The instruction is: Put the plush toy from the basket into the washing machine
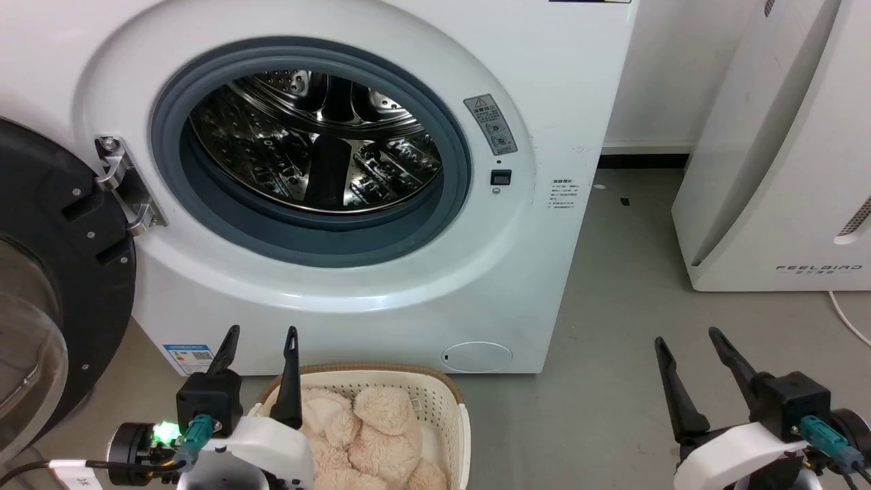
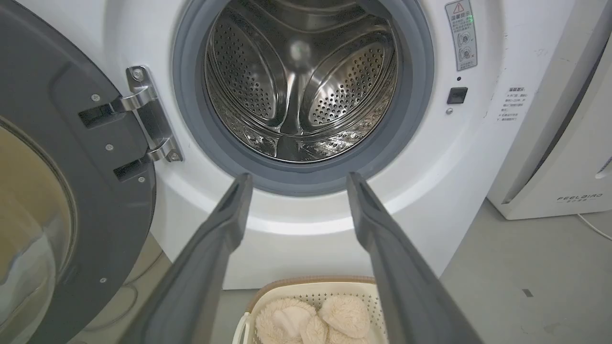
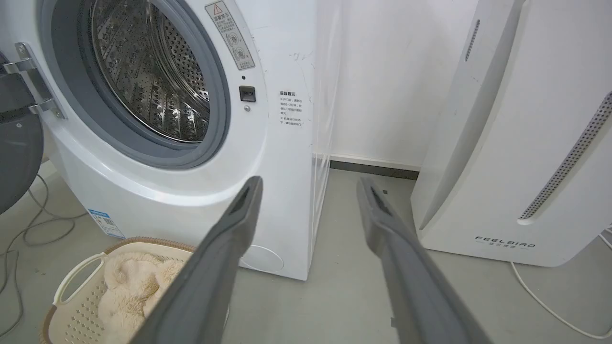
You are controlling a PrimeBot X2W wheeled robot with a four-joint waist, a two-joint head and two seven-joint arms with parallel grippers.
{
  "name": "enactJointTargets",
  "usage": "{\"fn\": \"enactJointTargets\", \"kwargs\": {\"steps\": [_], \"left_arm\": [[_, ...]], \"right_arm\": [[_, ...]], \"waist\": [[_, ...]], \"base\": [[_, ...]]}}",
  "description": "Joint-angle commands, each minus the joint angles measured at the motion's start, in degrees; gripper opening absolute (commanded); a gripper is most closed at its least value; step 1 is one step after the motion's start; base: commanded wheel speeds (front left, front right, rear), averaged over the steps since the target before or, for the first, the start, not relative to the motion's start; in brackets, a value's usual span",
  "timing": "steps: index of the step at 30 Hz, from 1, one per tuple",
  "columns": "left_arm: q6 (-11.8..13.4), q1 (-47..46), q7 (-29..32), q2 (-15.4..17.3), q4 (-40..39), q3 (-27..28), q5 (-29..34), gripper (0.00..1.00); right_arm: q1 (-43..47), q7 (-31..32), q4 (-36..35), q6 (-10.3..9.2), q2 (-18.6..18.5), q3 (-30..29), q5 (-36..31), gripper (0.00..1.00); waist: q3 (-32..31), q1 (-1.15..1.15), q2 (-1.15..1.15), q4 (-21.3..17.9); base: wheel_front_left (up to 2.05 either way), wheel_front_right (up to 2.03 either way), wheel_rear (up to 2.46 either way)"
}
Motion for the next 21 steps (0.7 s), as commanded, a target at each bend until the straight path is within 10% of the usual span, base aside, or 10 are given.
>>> {"fn": "enactJointTargets", "kwargs": {"steps": [1, 21], "left_arm": [[0.3, -0.6, -0.6, 0.1, 0.5, -0.2, -0.2, 1.0], [-0.6, -6.9, -2.9, 1.8, 11.4, -3.4, 0.7, 1.0]], "right_arm": [[-0.1, -0.7, -0.3, -0.01, 0.0, -0.4, 0.7, 1.0], [-1.6, -2.9, -0.3, -0.01, 0.0, -2.4, 3.4, 1.0]], "waist": [[0.1, 0.0, 0.0, 0.0], [3.6, 0.0, 0.0, -0.8]], "base": [[0.0, 0.0, 0.0], [0.0, 0.0, 0.0]]}}
